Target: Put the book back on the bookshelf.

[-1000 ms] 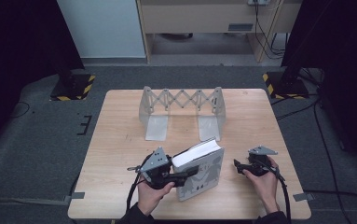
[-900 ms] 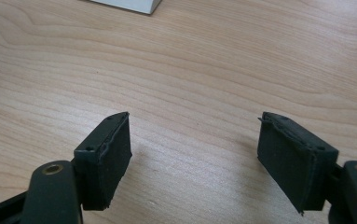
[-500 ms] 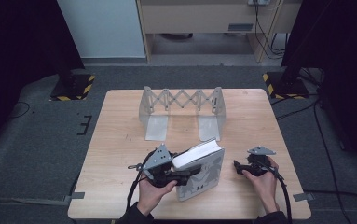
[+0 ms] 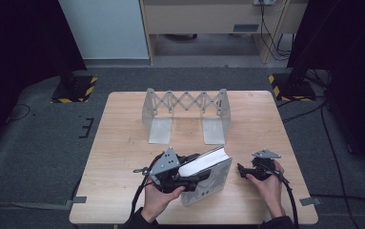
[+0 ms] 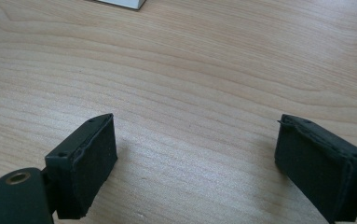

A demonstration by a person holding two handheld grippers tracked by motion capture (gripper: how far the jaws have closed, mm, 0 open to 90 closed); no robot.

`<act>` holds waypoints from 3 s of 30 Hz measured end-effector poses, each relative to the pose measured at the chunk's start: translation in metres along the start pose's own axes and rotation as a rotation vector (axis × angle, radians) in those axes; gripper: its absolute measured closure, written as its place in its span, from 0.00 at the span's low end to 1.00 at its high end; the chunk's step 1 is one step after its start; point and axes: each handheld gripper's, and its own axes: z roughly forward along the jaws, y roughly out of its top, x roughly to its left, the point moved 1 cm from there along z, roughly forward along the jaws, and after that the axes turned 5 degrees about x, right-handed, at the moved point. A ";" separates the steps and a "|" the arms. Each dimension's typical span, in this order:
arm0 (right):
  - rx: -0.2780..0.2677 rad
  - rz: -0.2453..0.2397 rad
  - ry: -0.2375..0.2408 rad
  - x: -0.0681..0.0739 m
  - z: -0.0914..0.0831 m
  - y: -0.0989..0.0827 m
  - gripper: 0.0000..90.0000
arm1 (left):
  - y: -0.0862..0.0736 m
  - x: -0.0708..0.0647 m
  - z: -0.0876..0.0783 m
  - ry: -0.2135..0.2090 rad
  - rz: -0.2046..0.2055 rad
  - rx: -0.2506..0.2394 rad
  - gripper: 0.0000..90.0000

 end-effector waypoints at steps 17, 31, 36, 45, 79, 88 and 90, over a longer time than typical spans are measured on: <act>0.003 -0.003 0.003 0.000 0.000 0.000 0.14 | 0.022 0.006 0.022 -0.018 0.014 0.092 0.34; 0.001 -0.002 0.002 0.000 0.000 0.000 0.13 | 0.023 0.010 0.025 -0.009 0.028 0.154 0.42; -0.002 -0.005 0.000 0.000 0.001 0.000 0.13 | 0.023 0.007 0.025 -0.009 0.034 0.174 0.45; 0.000 -0.005 0.000 0.001 0.001 0.000 0.13 | 0.023 0.000 0.026 -0.021 0.067 0.216 0.35; 0.000 -0.006 -0.001 0.001 0.001 0.001 0.13 | 0.023 -0.002 0.026 -0.021 0.059 0.219 0.52; 0.000 -0.006 0.001 0.001 0.001 0.001 0.13 | 0.024 -0.002 0.026 -0.032 0.056 0.246 0.51; 0.000 -0.007 0.001 0.001 0.001 0.001 0.13 | 0.024 -0.002 0.026 -0.026 0.046 0.256 0.50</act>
